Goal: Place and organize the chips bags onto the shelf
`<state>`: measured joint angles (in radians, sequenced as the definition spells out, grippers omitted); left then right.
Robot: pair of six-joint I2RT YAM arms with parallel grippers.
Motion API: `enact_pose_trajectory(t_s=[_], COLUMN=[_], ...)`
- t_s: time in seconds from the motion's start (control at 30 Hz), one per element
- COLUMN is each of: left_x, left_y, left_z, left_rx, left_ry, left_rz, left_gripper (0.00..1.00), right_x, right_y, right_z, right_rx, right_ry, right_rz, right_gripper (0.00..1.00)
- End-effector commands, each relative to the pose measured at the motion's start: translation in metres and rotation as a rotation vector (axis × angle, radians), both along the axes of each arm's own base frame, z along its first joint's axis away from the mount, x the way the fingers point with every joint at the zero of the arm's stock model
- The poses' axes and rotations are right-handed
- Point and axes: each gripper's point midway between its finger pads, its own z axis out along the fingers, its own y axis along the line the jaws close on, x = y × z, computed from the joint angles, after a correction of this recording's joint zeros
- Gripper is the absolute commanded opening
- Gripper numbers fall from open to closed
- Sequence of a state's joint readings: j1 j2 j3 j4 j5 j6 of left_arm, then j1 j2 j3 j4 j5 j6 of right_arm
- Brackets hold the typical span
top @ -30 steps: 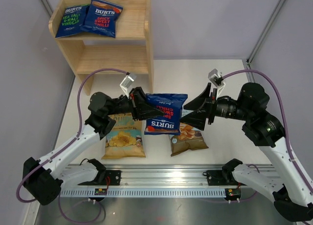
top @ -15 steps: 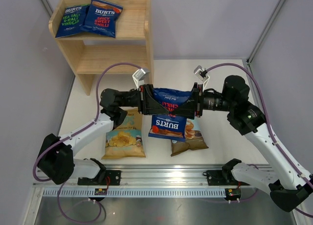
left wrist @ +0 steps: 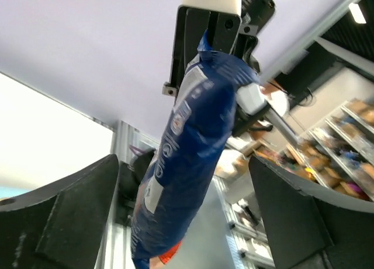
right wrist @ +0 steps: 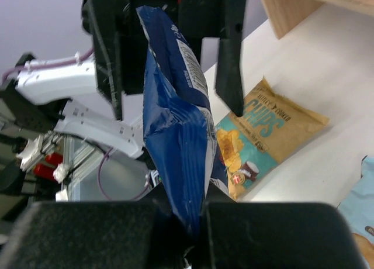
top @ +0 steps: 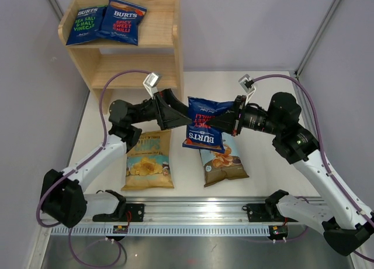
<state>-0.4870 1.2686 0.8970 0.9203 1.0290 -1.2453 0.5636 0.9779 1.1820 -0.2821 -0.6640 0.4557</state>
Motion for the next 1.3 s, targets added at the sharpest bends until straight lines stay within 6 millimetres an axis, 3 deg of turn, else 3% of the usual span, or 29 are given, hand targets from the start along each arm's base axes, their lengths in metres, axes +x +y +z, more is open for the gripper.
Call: enact_pose_trajectory(t_s=[0.0,0.07,0.2,0.27,0.3,0.37,0.4,0.47,0.53,0.57,0.73,0.83,1.1,1.27], left_x=[0.003,0.019,0.02,0.025,0.019,0.015,0.007,0.003,-0.005,-0.008,-0.018,-0.014,0.003,0.01], left_y=[0.012,0.019,0.051,0.063,0.067,0.072,0.076,0.078,0.081,0.082,0.086,0.081,0.069,0.068], left_z=[0.028,0.024,0.037,0.031,0.039,0.034,0.044,0.04,0.049,0.051,0.07,0.076,0.092,0.098], left_rx=[-0.048,-0.031,-0.103,-0.146,-0.2,-0.243,-0.3,-0.341,-0.416,-0.436,-0.533,-0.534,-0.539,-0.541], left_ry=[-0.147,-0.112,-0.149,-0.129,-0.15,-0.124,-0.156,-0.133,-0.164,-0.154,-0.205,-0.221,-0.217,-0.22], left_rz=[0.183,0.323,0.555,0.636,0.639,0.642,0.631,0.607,0.582,0.566,0.536,0.538,0.539,0.564], left_gripper=[0.99,0.99,0.99,0.99,0.99,0.99,0.99,0.99,0.99,0.99,0.99,0.99,0.99,0.82], right_x=[0.016,0.023,0.044,0.047,0.048,0.046,0.046,0.037,0.037,0.032,0.035,0.031,0.035,0.041], right_y=[-0.005,-0.011,-0.028,-0.031,-0.032,-0.033,-0.032,-0.033,-0.029,-0.032,-0.024,-0.012,0.019,0.024], right_z=[0.033,0.042,0.067,0.082,0.086,0.108,0.108,0.132,0.135,0.147,0.153,0.158,0.148,0.137], right_rx=[0.092,0.107,0.201,0.27,0.307,0.411,0.456,0.572,0.64,0.702,0.867,0.926,0.934,0.948], right_ry=[-0.081,-0.099,-0.106,-0.12,-0.097,-0.136,-0.103,-0.15,-0.104,-0.128,-0.014,0.015,0.057,0.092], right_rz=[-0.108,-0.17,-0.348,-0.372,-0.382,-0.372,-0.363,-0.316,-0.279,-0.256,-0.149,-0.074,-0.078,-0.112], right_gripper=[0.02,0.02,0.02,0.02,0.02,0.02,0.02,0.02,0.02,0.02,0.02,0.03,0.04,0.03])
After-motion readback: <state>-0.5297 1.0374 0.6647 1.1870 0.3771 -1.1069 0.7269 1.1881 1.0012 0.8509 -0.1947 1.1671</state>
